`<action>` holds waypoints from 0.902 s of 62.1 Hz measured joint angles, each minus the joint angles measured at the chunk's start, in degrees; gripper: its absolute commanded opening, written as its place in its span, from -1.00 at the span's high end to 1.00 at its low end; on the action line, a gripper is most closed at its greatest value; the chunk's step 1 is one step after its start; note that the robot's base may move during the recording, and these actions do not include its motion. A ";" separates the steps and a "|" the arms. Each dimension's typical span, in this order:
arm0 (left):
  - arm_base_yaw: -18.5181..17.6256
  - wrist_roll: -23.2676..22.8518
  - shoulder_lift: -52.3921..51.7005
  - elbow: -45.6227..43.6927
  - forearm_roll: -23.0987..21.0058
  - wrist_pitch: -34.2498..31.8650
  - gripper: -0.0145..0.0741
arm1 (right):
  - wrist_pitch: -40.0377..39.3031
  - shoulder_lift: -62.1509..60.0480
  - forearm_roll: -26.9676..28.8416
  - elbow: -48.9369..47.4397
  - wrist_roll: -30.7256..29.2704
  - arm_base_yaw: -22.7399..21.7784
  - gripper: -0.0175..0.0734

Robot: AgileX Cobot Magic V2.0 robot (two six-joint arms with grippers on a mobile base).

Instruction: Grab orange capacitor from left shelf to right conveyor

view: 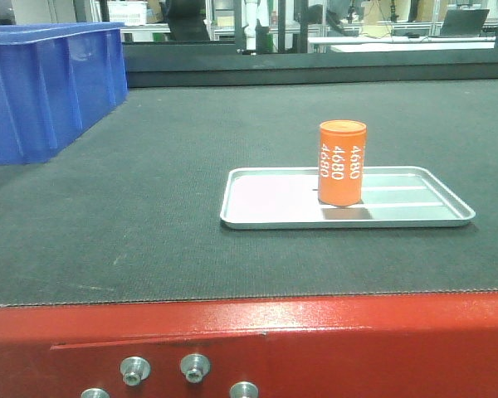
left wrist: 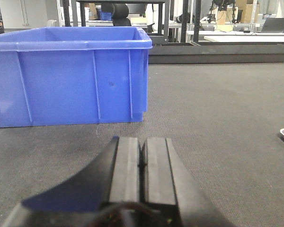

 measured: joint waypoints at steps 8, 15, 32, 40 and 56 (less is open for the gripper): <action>0.00 0.00 0.00 0.00 0.00 0.00 0.91 | 0.74 -0.11 0.00 2.32 0.00 0.49 0.50; 0.00 0.00 0.00 0.00 0.00 0.00 0.91 | -0.43 -0.11 0.00 4.88 0.00 0.49 0.50; 0.00 0.00 0.00 0.00 0.00 0.00 0.91 | -5.26 -0.11 0.00 6.88 0.13 0.49 0.50; 0.00 0.00 0.00 0.00 0.00 0.00 0.91 | -5.69 -0.11 -0.13 6.88 0.13 0.49 0.50; 0.00 0.00 0.00 0.00 0.00 0.00 0.91 | -5.93 -0.11 -0.48 6.88 0.13 0.49 0.50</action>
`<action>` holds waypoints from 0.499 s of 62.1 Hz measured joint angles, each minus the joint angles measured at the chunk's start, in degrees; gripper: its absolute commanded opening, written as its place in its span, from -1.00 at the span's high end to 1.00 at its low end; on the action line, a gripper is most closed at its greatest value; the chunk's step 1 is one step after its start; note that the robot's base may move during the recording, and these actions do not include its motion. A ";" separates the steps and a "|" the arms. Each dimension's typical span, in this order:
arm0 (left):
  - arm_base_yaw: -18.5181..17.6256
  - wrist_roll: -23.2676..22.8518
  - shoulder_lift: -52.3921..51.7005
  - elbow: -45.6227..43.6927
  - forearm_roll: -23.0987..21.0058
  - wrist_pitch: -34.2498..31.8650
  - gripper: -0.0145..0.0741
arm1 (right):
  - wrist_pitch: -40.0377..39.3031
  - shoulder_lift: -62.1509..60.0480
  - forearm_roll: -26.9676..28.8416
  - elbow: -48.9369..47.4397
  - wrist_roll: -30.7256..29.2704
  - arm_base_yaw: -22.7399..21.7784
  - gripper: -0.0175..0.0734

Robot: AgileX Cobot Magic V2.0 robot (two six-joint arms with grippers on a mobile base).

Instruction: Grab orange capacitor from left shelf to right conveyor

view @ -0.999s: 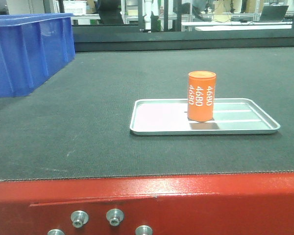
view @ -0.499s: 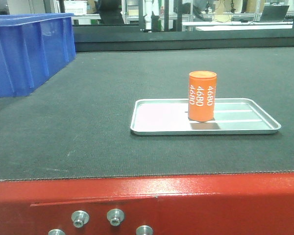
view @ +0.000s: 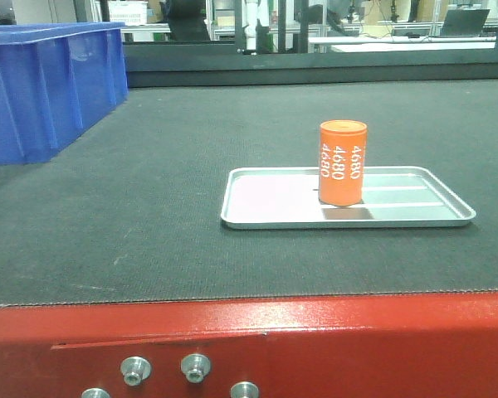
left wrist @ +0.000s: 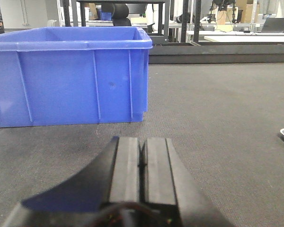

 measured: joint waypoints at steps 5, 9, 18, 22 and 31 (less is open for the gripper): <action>0.00 0.00 0.00 0.00 0.00 0.00 0.91 | -0.74 0.00 -0.97 0.02 0.00 0.00 0.50; 0.00 0.00 0.00 0.00 0.00 0.00 0.91 | -1.32 0.00 -2.31 0.02 0.00 0.00 0.50; 0.00 0.00 0.00 0.00 0.00 0.00 0.91 | -1.53 0.00 -3.65 0.02 0.00 0.00 0.50; 0.00 0.00 0.00 0.00 0.00 0.00 0.91 | -1.53 0.00 -3.69 0.02 0.00 0.00 0.50; 0.00 0.00 0.00 0.00 0.00 0.00 0.91 | -1.57 0.00 -3.67 0.02 0.00 0.00 0.50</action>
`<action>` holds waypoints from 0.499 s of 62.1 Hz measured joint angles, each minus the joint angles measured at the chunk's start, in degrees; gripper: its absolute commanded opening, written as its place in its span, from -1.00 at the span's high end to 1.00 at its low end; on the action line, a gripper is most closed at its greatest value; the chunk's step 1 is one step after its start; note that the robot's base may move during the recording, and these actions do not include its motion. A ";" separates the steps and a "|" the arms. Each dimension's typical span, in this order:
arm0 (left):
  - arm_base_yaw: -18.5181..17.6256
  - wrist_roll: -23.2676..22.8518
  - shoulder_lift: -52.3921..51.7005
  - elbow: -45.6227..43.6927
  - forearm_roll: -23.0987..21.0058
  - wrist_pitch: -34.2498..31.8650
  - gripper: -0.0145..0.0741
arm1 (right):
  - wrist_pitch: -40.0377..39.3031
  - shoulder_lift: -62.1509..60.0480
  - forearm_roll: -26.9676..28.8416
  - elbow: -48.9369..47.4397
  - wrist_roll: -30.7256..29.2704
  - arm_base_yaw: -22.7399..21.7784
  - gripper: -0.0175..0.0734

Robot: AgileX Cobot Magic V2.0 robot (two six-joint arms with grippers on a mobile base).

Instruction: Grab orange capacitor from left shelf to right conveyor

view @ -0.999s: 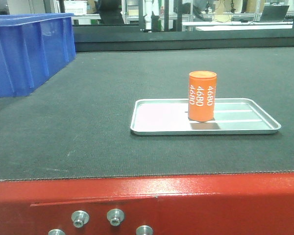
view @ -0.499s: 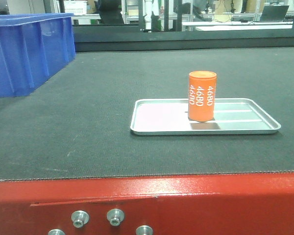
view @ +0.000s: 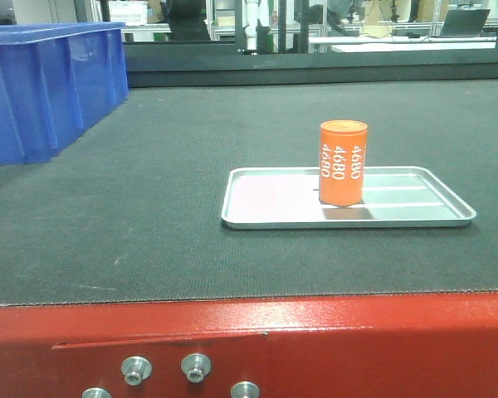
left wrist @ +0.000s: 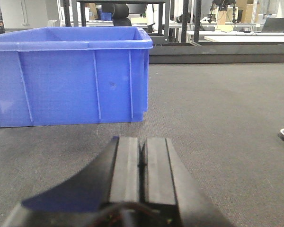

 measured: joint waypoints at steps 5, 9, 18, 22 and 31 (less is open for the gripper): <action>0.00 0.00 0.00 0.00 0.00 0.00 0.91 | 0.00 0.00 0.54 0.00 0.00 0.00 0.50; 0.00 0.00 0.00 0.00 0.00 0.00 0.91 | 0.00 0.00 0.77 0.00 0.00 0.03 0.50; 0.00 0.00 0.00 0.00 0.00 0.00 0.91 | 0.00 0.00 1.13 0.00 0.00 0.03 0.50; 0.00 0.00 0.00 0.00 0.00 0.00 0.91 | 0.00 0.00 1.13 0.00 0.00 0.03 0.50; 0.00 0.00 0.00 0.00 0.00 0.00 0.91 | 0.00 0.00 1.13 0.00 0.00 0.03 0.50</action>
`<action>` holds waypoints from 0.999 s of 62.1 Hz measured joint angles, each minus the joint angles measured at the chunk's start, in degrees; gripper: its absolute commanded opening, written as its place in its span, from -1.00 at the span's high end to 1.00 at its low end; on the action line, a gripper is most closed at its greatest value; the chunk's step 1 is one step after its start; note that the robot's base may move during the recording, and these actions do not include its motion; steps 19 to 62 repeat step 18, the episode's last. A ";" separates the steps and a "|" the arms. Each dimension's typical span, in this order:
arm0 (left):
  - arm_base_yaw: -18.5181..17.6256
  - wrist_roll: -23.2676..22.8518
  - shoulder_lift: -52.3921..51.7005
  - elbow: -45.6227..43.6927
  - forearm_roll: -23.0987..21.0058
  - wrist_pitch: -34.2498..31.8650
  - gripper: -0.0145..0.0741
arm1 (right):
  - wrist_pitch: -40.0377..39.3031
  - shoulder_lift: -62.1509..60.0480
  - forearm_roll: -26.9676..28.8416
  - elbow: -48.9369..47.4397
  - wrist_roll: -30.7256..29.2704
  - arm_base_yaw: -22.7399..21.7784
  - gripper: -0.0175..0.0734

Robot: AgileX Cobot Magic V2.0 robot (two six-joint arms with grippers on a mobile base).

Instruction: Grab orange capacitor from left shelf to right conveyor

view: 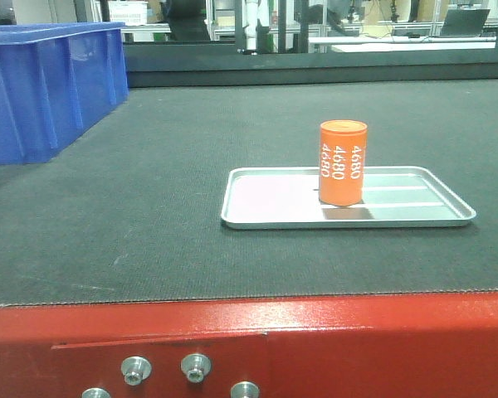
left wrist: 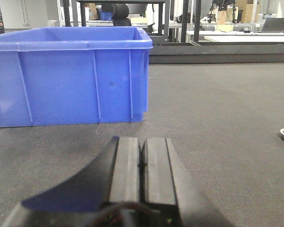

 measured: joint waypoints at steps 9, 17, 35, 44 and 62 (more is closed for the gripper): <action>0.00 0.00 0.00 0.00 0.00 0.00 0.91 | 0.00 0.00 0.00 0.00 0.00 0.00 0.50; 0.00 0.00 0.00 0.00 0.00 0.00 0.91 | 0.00 0.00 0.00 0.00 0.00 0.00 0.50; 0.00 0.00 0.00 0.00 0.00 0.00 0.91 | 0.00 0.00 0.00 0.00 0.00 0.00 0.50; 0.00 0.00 0.00 0.00 0.00 0.00 0.91 | 0.00 0.00 0.00 0.00 0.00 0.00 0.50; 0.00 0.00 0.00 0.00 0.00 0.00 0.91 | 0.00 0.00 0.00 0.00 0.00 0.00 0.50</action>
